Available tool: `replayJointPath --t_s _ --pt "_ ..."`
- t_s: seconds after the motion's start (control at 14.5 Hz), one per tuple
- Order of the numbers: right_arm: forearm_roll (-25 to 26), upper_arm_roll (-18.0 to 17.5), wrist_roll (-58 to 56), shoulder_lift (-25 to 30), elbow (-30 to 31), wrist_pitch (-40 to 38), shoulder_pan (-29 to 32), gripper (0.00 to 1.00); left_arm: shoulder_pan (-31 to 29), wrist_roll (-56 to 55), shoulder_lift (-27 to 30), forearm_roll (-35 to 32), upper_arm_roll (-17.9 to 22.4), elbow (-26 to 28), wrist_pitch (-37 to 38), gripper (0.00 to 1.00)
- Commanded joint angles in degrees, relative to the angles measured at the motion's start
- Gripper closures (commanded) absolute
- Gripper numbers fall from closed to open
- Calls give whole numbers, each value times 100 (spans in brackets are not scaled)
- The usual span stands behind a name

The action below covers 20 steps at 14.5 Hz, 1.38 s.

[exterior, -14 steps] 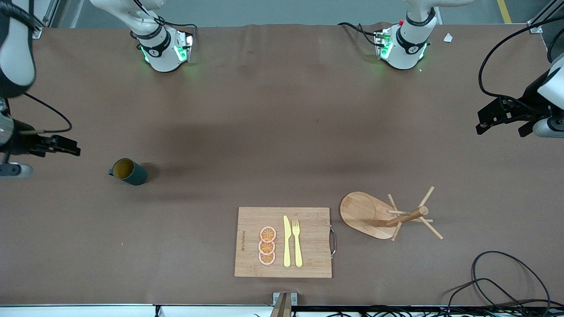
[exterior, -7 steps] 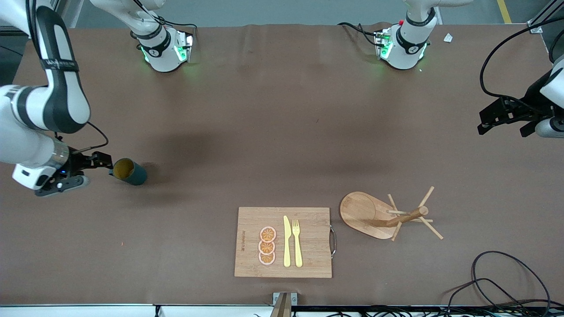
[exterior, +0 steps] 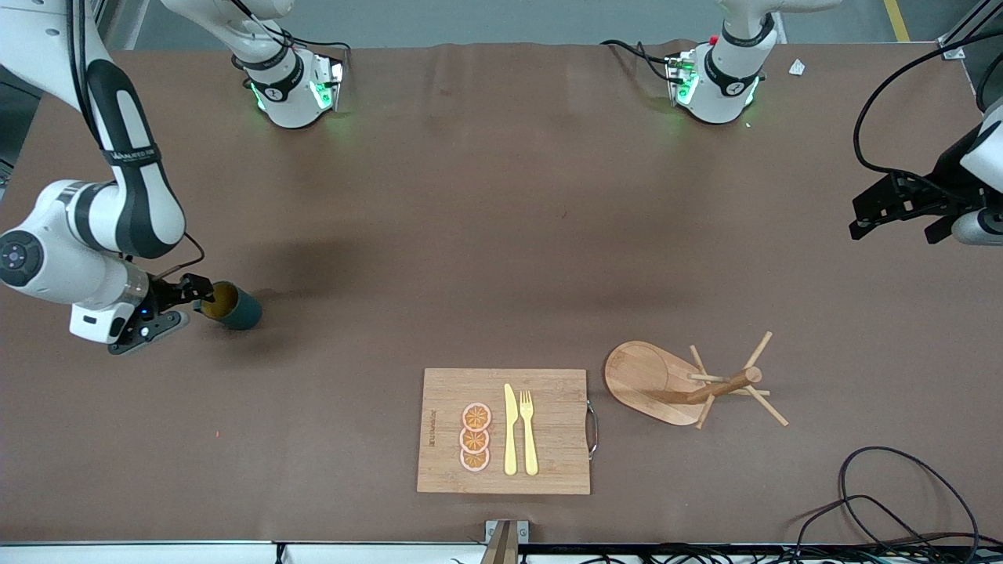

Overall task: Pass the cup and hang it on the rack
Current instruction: 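Reach the right gripper to the teal mug and grasp its rim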

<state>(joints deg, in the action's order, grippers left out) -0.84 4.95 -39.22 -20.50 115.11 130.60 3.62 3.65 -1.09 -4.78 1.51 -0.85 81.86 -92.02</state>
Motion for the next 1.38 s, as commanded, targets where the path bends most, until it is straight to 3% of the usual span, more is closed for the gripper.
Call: replayJointPath --t_s 0.0,0.07,0.14,0.35,0.48,0.62,0.9,1.11,1.31 --pt "-38 -73 -313 -85 310 360 69 12 -22 74 39 60 -3 -13 61 0" --pt "-39 -82 -332 -147 319 465 69 18 -31 74 39 60 -3 -13 61 0" --pt "-39 -91 -340 -156 319 492 60 30 -31 74 39 60 -3 -13 61 0" --pt "-39 -108 -358 -157 310 457 16 84 -31 83 39 60 6 -13 61 0" --pt "-152 -126 -323 -157 310 440 25 99 -31 83 39 60 6 -13 61 0" --pt "-459 -126 -332 -148 275 300 16 100 -22 65 39 60 -3 -13 61 0" --pt "-539 -152 298 88 126 -314 -220 100 -31 100 39 60 6 -13 61 0" --pt "-540 -143 1921 615 125 -772 -886 100 -31 100 39 60 6 -4 61 0" --pt "-522 -135 4108 810 134 -844 -1992 100 -31 100 39 60 6 -13 61 0"
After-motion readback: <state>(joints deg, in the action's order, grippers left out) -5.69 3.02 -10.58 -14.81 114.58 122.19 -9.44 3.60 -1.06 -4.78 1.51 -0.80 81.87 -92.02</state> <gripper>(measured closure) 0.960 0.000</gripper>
